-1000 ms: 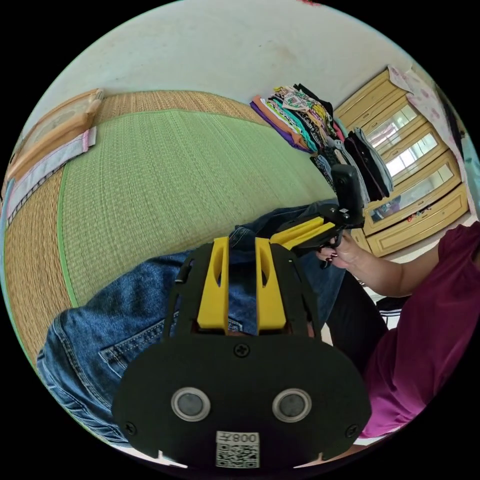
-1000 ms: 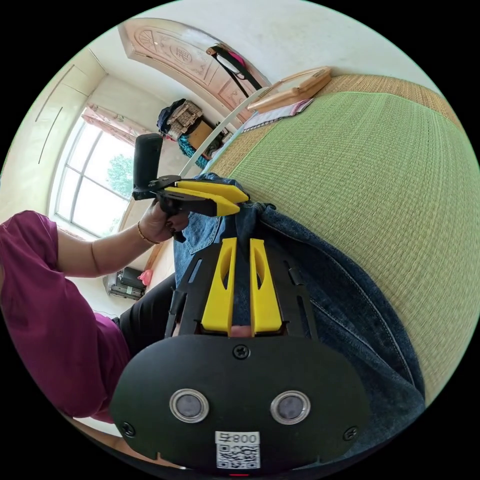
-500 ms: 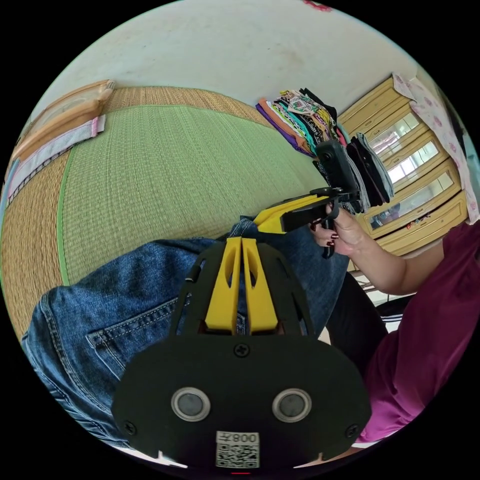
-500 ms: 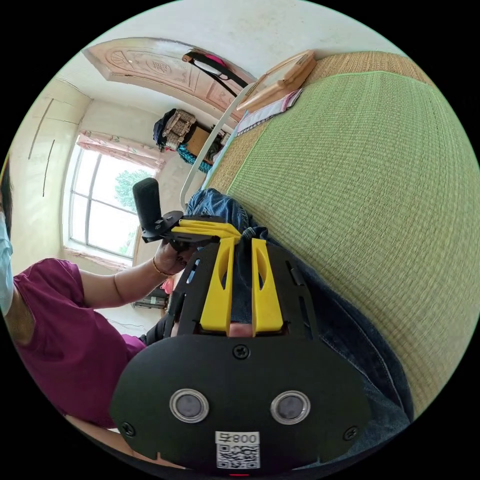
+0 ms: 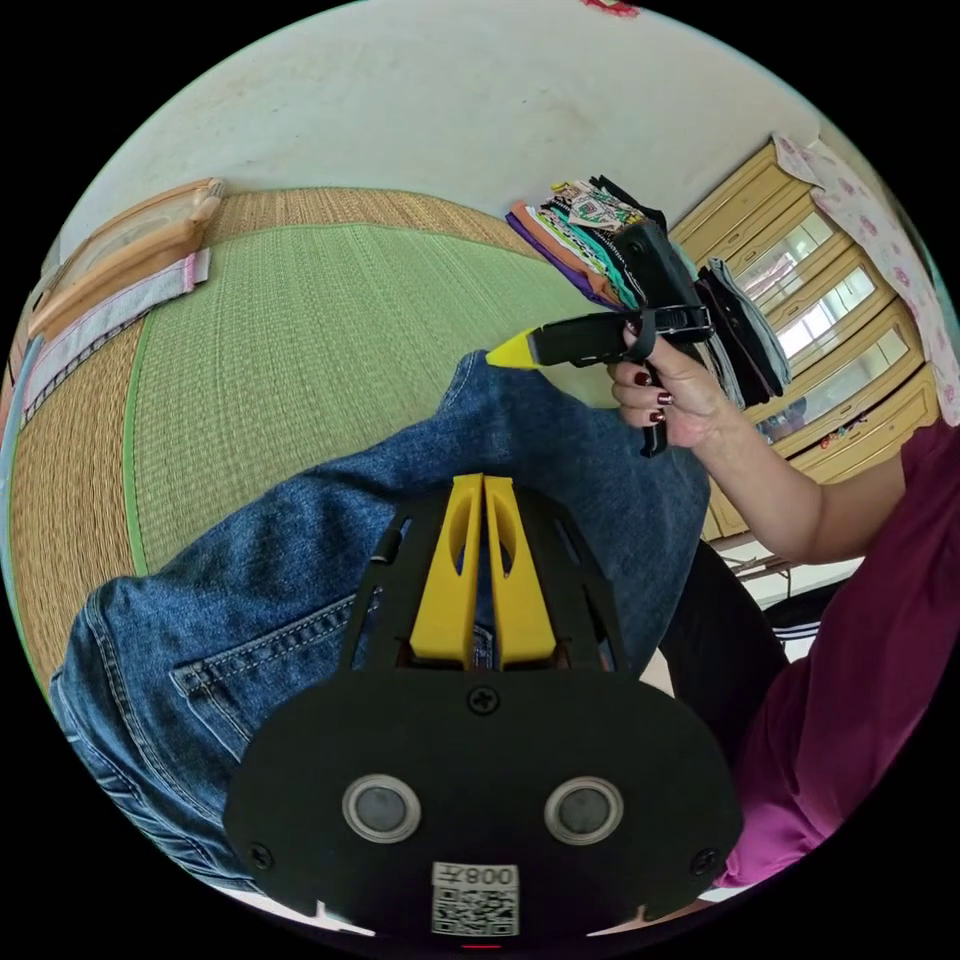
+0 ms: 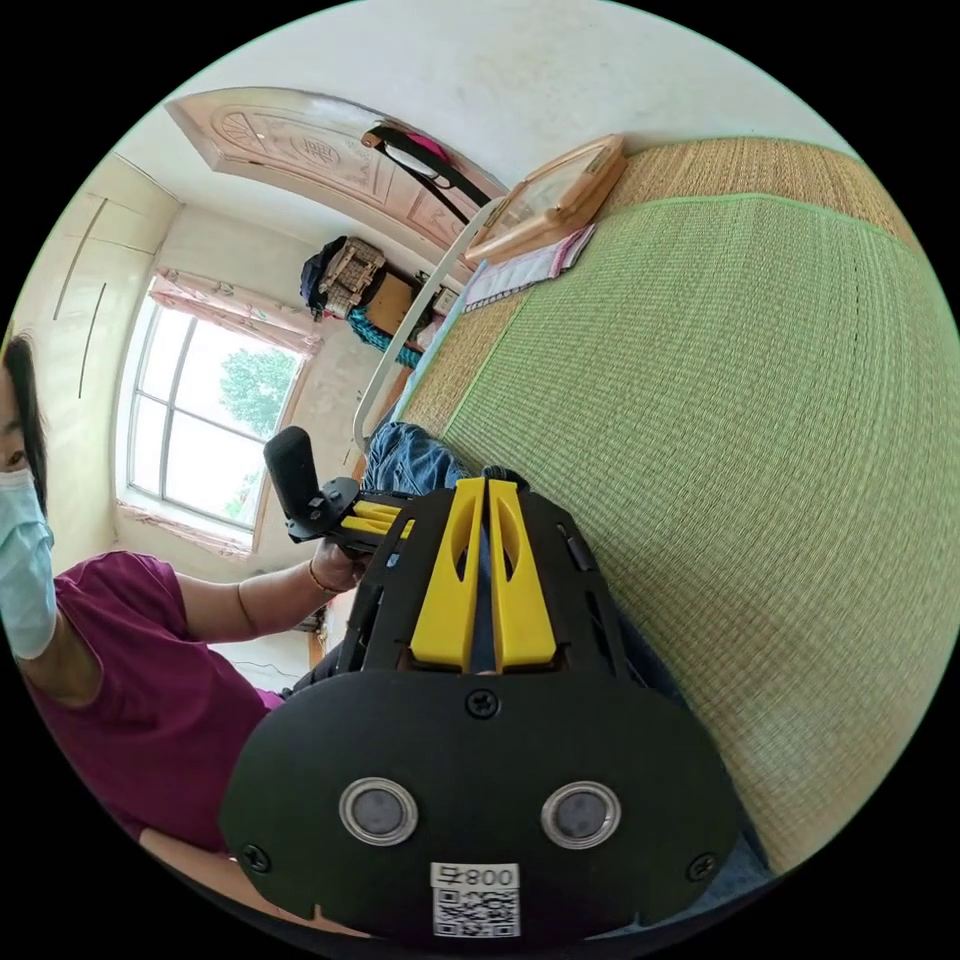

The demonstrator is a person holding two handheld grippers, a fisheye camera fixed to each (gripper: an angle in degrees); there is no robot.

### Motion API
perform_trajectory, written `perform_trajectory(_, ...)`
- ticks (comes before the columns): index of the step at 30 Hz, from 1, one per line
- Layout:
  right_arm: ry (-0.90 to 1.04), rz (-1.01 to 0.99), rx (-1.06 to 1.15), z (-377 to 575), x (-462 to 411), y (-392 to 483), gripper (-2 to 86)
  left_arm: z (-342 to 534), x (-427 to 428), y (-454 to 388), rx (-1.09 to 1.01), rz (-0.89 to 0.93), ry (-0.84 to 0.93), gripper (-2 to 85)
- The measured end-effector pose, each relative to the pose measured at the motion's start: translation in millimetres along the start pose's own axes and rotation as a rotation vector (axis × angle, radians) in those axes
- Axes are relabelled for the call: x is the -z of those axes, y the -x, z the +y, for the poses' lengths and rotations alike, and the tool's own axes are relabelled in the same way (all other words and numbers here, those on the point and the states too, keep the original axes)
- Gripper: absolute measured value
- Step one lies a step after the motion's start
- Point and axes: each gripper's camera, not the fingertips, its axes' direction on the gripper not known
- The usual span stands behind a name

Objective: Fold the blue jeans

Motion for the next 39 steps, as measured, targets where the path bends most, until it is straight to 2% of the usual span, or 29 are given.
perform_trajectory(14,0.019,0.019,-0.033,-13.2,-27.2,-8.1,0.1,-8.1,0.0,12.7,0.040,-0.043,0.078,0.1)
perform_trajectory(20,-0.120,0.042,-0.051,-2.9,3.1,3.5,0.0,-8.9,8.0,13.8,0.046,-0.034,0.080,0.0)
perform_trajectory(25,-0.046,0.154,0.029,20.8,-15.7,50.1,0.0,-8.9,15.7,15.4,0.079,-0.013,0.082,0.0)
perform_trajectory(30,0.060,0.435,0.048,34.1,-70.7,64.7,0.0,-6.9,21.0,13.5,0.083,-0.014,0.080,0.0)
perform_trajectory(35,0.033,0.447,0.058,36.7,-75.8,78.1,0.0,-5.2,30.6,7.8,0.101,-0.007,0.072,0.0)
perform_trajectory(39,0.023,0.558,0.080,40.9,-80.1,100.9,0.1,-11.7,42.9,-5.1,0.091,0.018,0.003,0.0)
